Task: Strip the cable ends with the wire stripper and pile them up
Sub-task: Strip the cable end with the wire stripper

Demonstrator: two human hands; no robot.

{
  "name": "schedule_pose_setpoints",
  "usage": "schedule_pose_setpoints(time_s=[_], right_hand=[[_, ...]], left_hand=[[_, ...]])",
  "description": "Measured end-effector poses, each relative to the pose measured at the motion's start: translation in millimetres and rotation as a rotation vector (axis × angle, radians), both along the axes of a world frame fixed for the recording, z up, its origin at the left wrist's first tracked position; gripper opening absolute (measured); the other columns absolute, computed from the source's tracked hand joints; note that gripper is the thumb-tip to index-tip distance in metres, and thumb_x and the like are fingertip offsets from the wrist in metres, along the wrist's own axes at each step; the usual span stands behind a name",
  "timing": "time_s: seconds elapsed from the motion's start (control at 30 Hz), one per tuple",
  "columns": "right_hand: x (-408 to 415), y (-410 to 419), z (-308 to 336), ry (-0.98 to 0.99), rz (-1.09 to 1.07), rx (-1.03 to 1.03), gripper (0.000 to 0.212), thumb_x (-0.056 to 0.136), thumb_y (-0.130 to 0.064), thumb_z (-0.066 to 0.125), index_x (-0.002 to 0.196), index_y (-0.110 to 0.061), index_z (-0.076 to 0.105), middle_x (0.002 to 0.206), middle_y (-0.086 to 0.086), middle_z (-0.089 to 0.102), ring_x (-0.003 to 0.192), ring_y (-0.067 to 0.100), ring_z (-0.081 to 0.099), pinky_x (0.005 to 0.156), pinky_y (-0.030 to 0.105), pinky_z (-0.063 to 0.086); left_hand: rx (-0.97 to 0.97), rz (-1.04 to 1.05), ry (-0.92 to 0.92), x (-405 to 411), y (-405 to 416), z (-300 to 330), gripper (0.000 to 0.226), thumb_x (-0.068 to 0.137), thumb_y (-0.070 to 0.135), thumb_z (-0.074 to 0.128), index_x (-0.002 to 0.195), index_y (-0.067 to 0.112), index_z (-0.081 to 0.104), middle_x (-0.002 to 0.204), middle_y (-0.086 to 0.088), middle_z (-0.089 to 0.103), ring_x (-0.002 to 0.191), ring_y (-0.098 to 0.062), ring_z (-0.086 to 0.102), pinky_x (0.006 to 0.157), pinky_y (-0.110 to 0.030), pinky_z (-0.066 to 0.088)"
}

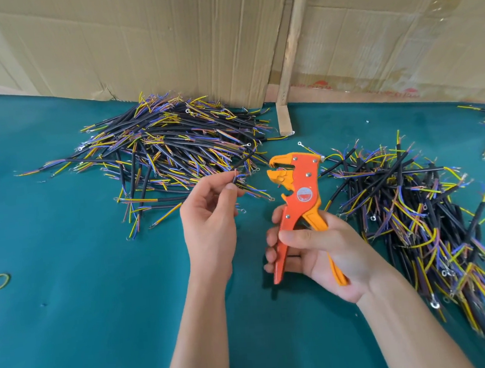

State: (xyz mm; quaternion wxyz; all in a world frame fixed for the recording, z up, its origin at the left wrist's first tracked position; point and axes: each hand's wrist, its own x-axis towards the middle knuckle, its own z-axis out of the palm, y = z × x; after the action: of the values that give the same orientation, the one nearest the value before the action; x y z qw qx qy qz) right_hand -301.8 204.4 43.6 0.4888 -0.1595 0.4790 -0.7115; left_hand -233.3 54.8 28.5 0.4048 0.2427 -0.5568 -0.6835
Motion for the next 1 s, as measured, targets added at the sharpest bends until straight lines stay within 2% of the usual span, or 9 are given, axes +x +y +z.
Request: schedule_pose_setpoints(time_s=[0.13, 0.3, 0.4, 0.47, 0.53, 0.57, 0.67, 0.8, 1.0], right_hand=[[1.0, -1.5, 0.8, 0.032, -0.075, 0.037, 0.024, 0.076, -0.009, 0.080, 0.080, -0.016, 0.058, 0.061, 0.008, 0.041, 0.047, 0.024, 0.043, 0.048, 0.034, 0.043], [0.0, -1.0, 2.0, 0.033, -0.126, -0.003, 0.032, 0.072, -0.004, 0.077, 0.100, -0.006, 0.063, 0.078, 0.021, 0.060, 0.065, 0.035, 0.062, 0.062, 0.045, 0.057], [-0.2, -4.4, -0.2, 0.043, -0.221, 0.043, 0.025, 0.072, -0.007, 0.077, 0.078, -0.017, 0.055, 0.059, 0.007, 0.037, 0.044, 0.021, 0.039, 0.044, 0.030, 0.041], [-3.5, -1.5, 0.5, 0.060, -0.247, 0.051, 0.029, 0.072, -0.011, 0.079, 0.073, -0.020, 0.052, 0.055, 0.002, 0.031, 0.039, 0.017, 0.033, 0.041, 0.026, 0.035], [-4.1, 1.9, 2.9, 0.052, -0.167, 0.035, 0.023, 0.072, -0.009, 0.079, 0.086, -0.014, 0.062, 0.063, 0.011, 0.051, 0.049, 0.026, 0.051, 0.048, 0.035, 0.048], [-4.6, 4.0, 3.3, 0.040, -0.119, 0.036, 0.029, 0.072, -0.006, 0.078, 0.097, -0.008, 0.065, 0.074, 0.017, 0.059, 0.060, 0.032, 0.060, 0.056, 0.042, 0.055], [-4.9, 7.5, 0.7, 0.047, -0.017, 0.064, 0.046, 0.073, 0.000, 0.076, 0.115, 0.002, 0.061, 0.092, 0.028, 0.066, 0.076, 0.041, 0.067, 0.072, 0.051, 0.058], [-1.3, 6.5, 1.6, 0.064, 0.096, 0.075, 0.054, 0.071, -0.005, 0.081, 0.120, 0.003, 0.060, 0.098, 0.030, 0.066, 0.081, 0.043, 0.068, 0.076, 0.052, 0.057], [0.1, 5.4, 1.1, 0.061, 0.137, 0.036, 0.045, 0.073, -0.002, 0.080, 0.115, -0.001, 0.064, 0.097, 0.031, 0.065, 0.079, 0.043, 0.066, 0.076, 0.053, 0.057]], left_hand=[[0.010, 0.010, 0.014, 1.1, -0.6, -0.3, 0.022, 0.097, 0.002, 0.059, 0.095, 0.019, 0.072, 0.080, 0.001, 0.069, 0.063, -0.006, 0.055, 0.055, -0.014, 0.038], [0.023, 0.003, 0.011, -0.7, 0.4, 0.7, 0.022, 0.097, 0.001, 0.058, 0.095, 0.018, 0.071, 0.080, 0.001, 0.069, 0.062, -0.007, 0.054, 0.054, -0.015, 0.039], [0.031, -0.005, 0.026, 0.3, -0.1, 0.8, 0.023, 0.097, 0.000, 0.058, 0.095, 0.018, 0.072, 0.079, 0.001, 0.069, 0.062, -0.007, 0.054, 0.054, -0.014, 0.039], [0.030, -0.007, 0.032, 0.3, 0.6, 1.7, 0.023, 0.097, 0.000, 0.058, 0.094, 0.019, 0.072, 0.080, 0.001, 0.068, 0.062, -0.007, 0.054, 0.054, -0.014, 0.039], [0.028, -0.008, 0.027, 0.6, 1.4, 2.7, 0.023, 0.097, 0.000, 0.058, 0.094, 0.018, 0.071, 0.079, 0.001, 0.068, 0.062, -0.007, 0.054, 0.054, -0.014, 0.039], [0.026, -0.012, 0.023, 0.5, 1.8, 2.9, 0.022, 0.097, 0.000, 0.057, 0.095, 0.018, 0.071, 0.079, 0.001, 0.068, 0.062, -0.007, 0.054, 0.054, -0.014, 0.039], [0.014, -0.026, 0.022, 0.0, 1.5, 2.5, 0.022, 0.097, -0.001, 0.057, 0.096, 0.016, 0.071, 0.077, 0.003, 0.068, 0.061, -0.007, 0.054, 0.054, -0.014, 0.039], [-0.005, -0.038, 0.008, 0.7, 2.7, 3.8, 0.023, 0.096, -0.001, 0.057, 0.096, 0.016, 0.072, 0.076, 0.005, 0.068, 0.061, -0.005, 0.055, 0.054, -0.013, 0.040], [-0.026, -0.058, -0.022, 2.1, 2.6, 2.8, 0.024, 0.096, 0.002, 0.058, 0.094, 0.021, 0.074, 0.077, 0.004, 0.069, 0.062, -0.005, 0.056, 0.054, -0.012, 0.039]])
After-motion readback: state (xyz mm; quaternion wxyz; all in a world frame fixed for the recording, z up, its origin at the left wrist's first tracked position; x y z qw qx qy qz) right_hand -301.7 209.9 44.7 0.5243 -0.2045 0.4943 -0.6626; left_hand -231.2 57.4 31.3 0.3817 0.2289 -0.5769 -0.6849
